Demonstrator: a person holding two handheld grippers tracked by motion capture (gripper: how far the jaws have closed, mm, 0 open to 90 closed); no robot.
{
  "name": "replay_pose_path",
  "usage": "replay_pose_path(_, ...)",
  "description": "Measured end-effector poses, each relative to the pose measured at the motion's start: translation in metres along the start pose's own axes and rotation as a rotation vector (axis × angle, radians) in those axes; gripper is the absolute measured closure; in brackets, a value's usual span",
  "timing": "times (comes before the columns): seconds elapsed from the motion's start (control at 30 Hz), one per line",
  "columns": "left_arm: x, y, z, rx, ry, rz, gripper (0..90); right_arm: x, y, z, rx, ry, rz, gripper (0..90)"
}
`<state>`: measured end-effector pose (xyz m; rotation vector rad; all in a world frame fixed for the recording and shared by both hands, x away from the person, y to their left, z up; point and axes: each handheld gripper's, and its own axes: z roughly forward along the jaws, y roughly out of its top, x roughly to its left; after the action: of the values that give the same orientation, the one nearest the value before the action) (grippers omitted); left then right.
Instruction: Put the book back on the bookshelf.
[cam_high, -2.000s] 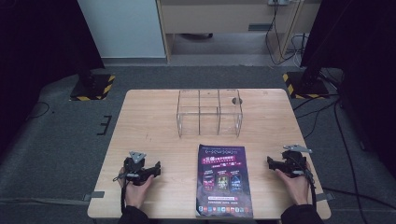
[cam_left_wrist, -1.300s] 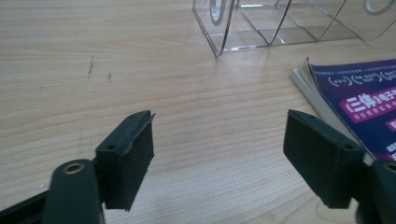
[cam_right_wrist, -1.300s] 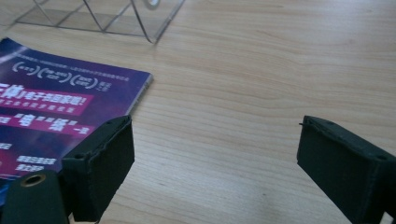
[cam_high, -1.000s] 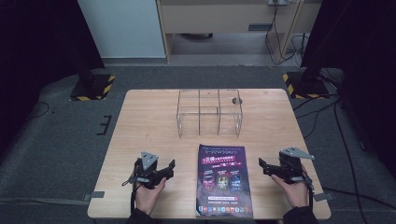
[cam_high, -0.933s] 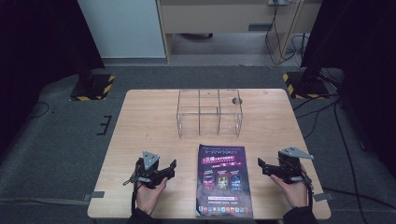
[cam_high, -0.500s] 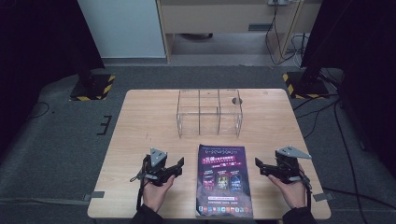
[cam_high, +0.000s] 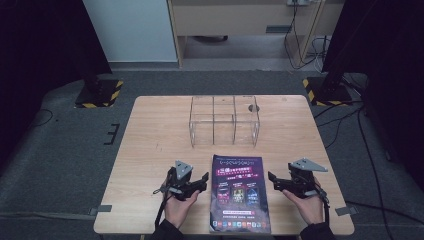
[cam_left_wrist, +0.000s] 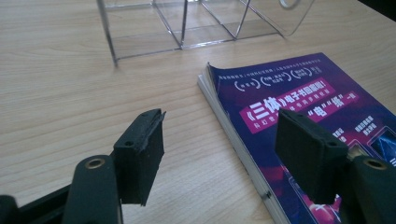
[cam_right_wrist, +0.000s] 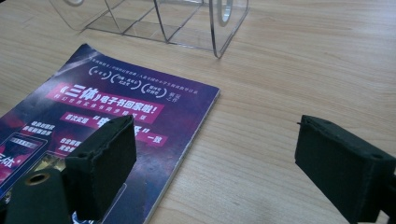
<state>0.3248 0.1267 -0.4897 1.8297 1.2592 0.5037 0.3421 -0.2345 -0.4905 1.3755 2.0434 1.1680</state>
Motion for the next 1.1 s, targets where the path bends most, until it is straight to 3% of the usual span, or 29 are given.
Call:
replay_pose_path(0.2,-0.007,-0.006,0.006,0.014,-0.014,0.021,33.8,0.006,-0.003,0.003,0.003,0.022,-0.007,14.5)
replay_pose_path(0.93,-0.025,-0.02,0.022,0.092,-0.076,0.027,40.3,0.02,-0.016,0.019,0.034,0.069,-0.022,18.1)
replay_pose_path(1.1,-0.027,-0.024,0.027,0.109,-0.092,0.011,40.8,0.023,-0.019,0.023,0.048,0.081,-0.041,19.4)
